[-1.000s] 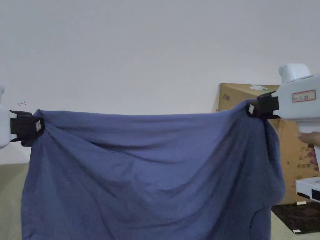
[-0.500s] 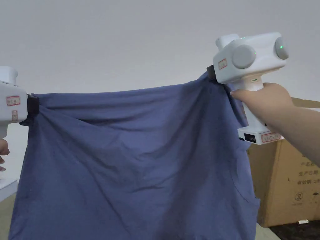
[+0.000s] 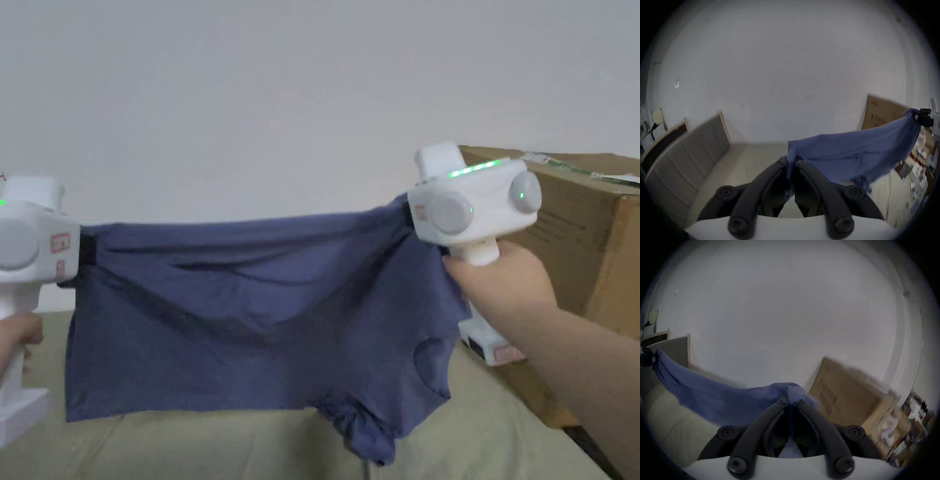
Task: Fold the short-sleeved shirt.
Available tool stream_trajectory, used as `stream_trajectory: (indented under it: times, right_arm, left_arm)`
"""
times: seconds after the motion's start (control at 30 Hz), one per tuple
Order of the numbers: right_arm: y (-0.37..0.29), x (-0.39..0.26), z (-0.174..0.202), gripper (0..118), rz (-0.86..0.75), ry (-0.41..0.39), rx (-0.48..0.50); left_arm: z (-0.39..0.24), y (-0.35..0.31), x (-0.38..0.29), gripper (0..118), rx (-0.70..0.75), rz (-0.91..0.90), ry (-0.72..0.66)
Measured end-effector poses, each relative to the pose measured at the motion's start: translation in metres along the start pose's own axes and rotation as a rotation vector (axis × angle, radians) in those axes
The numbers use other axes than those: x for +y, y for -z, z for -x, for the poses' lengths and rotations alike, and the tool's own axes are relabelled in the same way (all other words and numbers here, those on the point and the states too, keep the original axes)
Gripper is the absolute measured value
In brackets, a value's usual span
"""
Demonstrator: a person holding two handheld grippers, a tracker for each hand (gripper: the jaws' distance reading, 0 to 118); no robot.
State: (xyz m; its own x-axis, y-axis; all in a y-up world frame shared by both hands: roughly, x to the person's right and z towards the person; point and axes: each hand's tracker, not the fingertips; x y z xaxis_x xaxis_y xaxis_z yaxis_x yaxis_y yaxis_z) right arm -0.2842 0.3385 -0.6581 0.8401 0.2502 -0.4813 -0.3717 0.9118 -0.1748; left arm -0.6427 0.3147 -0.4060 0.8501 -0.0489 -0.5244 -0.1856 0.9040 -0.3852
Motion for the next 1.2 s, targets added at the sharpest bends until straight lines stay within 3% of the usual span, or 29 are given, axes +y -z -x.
stream_trajectory:
  times: [0.17, 0.27, 0.37, 0.57, 0.7, 0.83, 1.03, 1.07, 1.1, 1.13, 1.17, 1.2]
  right_arm:
    - [0.009, -0.197, 0.028, 2, 0.461, 0.19, 0.262]
    - [-0.033, -0.288, 0.033, 2, 0.623, 0.132, 0.316]
    - [-0.096, -0.336, 0.025, 2, 0.707, 0.152, 0.383]
    - [-0.2, -0.364, -0.005, 2, 0.746, 0.156, 0.413]
    - [-0.251, -0.37, -0.022, 2, 0.774, 0.229, 0.409]
    - [-0.28, -0.378, -0.025, 2, 0.791, 0.268, 0.381]
    - [-0.281, -0.388, -0.013, 3, 0.811, 0.26, 0.363]
    - [-0.28, -0.387, -0.012, 8, 0.805, 0.265, 0.344]
    - [-0.279, -0.385, -0.011, 21, 0.799, 0.274, 0.317]
    - [-0.276, -0.384, -0.011, 59, 0.797, 0.273, 0.299]
    - [-0.274, -0.383, -0.01, 90, 0.799, 0.267, 0.272]
    - [-0.273, -0.381, -0.01, 104, 0.809, 0.26, 0.242]
  left_arm:
    - [-0.006, 0.022, -0.167, 6, -0.16, 0.431, -0.092]
    - [-0.011, -0.006, -0.247, 6, -0.195, 0.57, -0.023]
    - [-0.001, -0.042, -0.297, 6, -0.214, 0.658, -0.044]
    - [0.01, -0.132, -0.328, 6, -0.221, 0.708, -0.032]
    - [0.018, -0.177, -0.333, 6, -0.239, 0.724, -0.086]
    - [0.019, -0.204, -0.337, 6, -0.247, 0.727, -0.119]
    - [0.02, -0.215, -0.337, 8, -0.221, 0.672, -0.221]
    - [0.021, -0.215, -0.337, 15, -0.216, 0.661, -0.254]
    - [0.024, -0.215, -0.337, 33, -0.22, 0.655, -0.284]
    - [0.026, -0.217, -0.336, 74, -0.223, 0.639, -0.312]
    - [0.026, -0.219, -0.335, 95, -0.215, 0.612, -0.326]
    - [0.027, -0.223, -0.335, 97, -0.211, 0.579, -0.337]
